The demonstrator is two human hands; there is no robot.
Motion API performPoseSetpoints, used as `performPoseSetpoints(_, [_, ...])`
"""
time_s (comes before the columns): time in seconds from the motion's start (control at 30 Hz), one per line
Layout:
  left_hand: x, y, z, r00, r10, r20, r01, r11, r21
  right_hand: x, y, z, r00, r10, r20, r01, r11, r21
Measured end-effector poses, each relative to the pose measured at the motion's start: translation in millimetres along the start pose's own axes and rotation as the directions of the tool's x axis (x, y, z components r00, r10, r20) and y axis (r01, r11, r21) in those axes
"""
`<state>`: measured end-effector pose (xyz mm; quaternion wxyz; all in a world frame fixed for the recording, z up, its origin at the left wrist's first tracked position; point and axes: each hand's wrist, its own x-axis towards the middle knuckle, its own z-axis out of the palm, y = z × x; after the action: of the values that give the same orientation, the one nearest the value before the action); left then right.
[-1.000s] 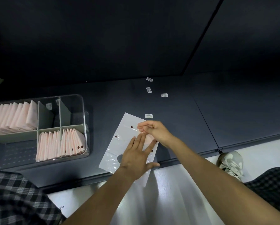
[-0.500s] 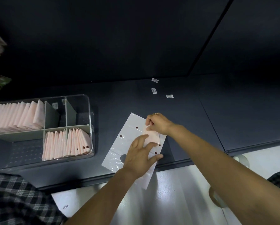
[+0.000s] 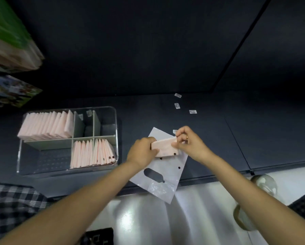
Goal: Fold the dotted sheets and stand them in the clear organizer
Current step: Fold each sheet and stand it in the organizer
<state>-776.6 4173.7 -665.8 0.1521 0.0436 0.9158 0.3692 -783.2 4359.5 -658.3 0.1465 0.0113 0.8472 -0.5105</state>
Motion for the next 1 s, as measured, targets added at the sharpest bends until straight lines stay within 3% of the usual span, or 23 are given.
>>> performPoseSetpoints(0.13, [-21,-8,-65,0.942,0.199,0.272,-0.308,0.836,0.454,-26,-33,38,0.974,-0.082,0.213,0.149,0.935,-0.323])
performPoseSetpoints(0.2, [-32,-20,-83,0.928,0.243,0.283,-0.362,0.766,0.530,-36,-48,68,0.964,-0.171,0.202,0.242,0.880,-0.408])
performPoseSetpoints(0.27, [-39,-37,-95,0.942,0.270,0.201,-0.337,0.745,0.576,-43,-58,94,0.973,-0.208,0.102,0.232,0.870,-0.436])
performPoseSetpoints(0.33, [-39,-55,-103,0.960,0.231,0.157,-0.277,0.709,0.648,-48,-60,111,0.984,-0.168,-0.057,0.135,0.914,-0.382])
performPoseSetpoints(0.43, [-36,-78,-106,0.950,0.191,0.245,-0.311,0.603,0.735,-57,-56,125,0.975,-0.019,-0.222,-0.026,0.980,-0.196])
performPoseSetpoints(0.53, [-38,-91,-101,0.881,0.219,0.421,-0.473,0.462,0.750,-65,-52,131,0.956,0.082,-0.282,-0.100,0.994,-0.050])
performPoseSetpoints(0.6, [-39,-94,-98,0.833,0.225,0.505,-0.552,0.362,0.751,-66,-52,134,0.952,0.099,-0.291,-0.117,0.992,-0.045])
performPoseSetpoints(0.7, [-38,-96,-99,0.816,0.177,0.551,-0.579,0.271,0.769,-57,-61,140,0.956,0.074,-0.284,-0.102,0.991,-0.086])
performPoseSetpoints(0.83, [-38,-99,-105,0.829,0.191,0.525,-0.559,0.271,0.784,-35,-85,153,0.965,-0.058,-0.257,-0.015,0.962,-0.272])
performPoseSetpoints(1.0, [-41,-103,-107,0.843,0.250,0.477,-0.537,0.339,0.772,-8,-102,179,0.975,-0.114,-0.192,-0.010,0.836,-0.549])
